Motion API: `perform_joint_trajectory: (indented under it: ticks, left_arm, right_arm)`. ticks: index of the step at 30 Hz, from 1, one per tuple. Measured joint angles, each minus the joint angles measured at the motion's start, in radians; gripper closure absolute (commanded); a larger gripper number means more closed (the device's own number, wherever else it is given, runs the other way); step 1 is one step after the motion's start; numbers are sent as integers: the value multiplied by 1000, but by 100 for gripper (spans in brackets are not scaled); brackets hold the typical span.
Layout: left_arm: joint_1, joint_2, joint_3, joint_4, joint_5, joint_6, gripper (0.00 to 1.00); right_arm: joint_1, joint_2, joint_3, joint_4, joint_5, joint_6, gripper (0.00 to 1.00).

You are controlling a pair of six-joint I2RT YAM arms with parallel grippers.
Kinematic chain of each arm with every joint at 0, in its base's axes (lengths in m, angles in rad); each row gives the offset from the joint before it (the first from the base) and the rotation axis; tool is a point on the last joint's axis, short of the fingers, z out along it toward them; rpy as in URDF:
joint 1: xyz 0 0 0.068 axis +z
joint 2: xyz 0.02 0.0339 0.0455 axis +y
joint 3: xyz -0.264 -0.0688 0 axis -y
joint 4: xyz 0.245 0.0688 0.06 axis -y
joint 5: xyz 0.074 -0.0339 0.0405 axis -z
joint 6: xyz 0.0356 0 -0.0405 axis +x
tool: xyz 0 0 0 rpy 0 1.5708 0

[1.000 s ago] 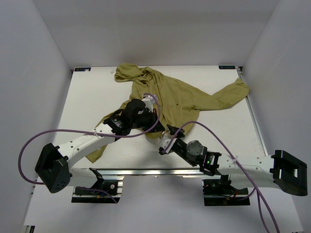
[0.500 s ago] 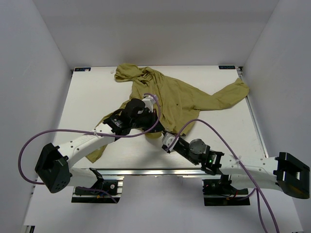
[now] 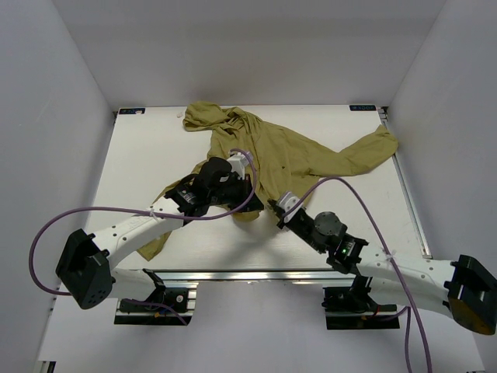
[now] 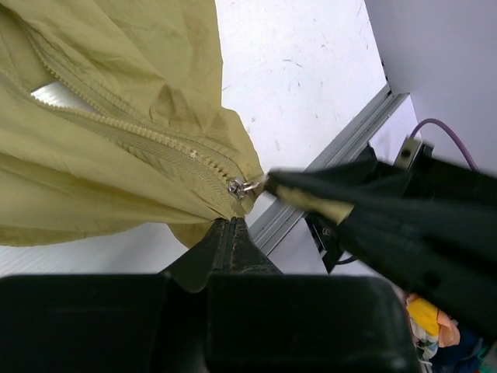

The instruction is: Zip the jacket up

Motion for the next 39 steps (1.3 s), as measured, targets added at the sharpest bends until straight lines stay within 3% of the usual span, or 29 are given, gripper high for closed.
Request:
perform_joint_trajectory:
  ticks: [11,21,29,39]
  left_arm:
    - [-1,0,0,-5,22,8,100]
    - [-1,0,-3,-40,80,58,100]
    - [15,-1,-2,-56,69,109,100]
    - [11,-23,-1,-161,161,135,100]
  right_arm:
    - [-90,-29,38,-74,-87,208,100]
    - [-142,131,105,-45,-26,316,100]
    - [-214,271,181,-24,-85,404,100]
    - [-306,428,274,37,-101,394,100]
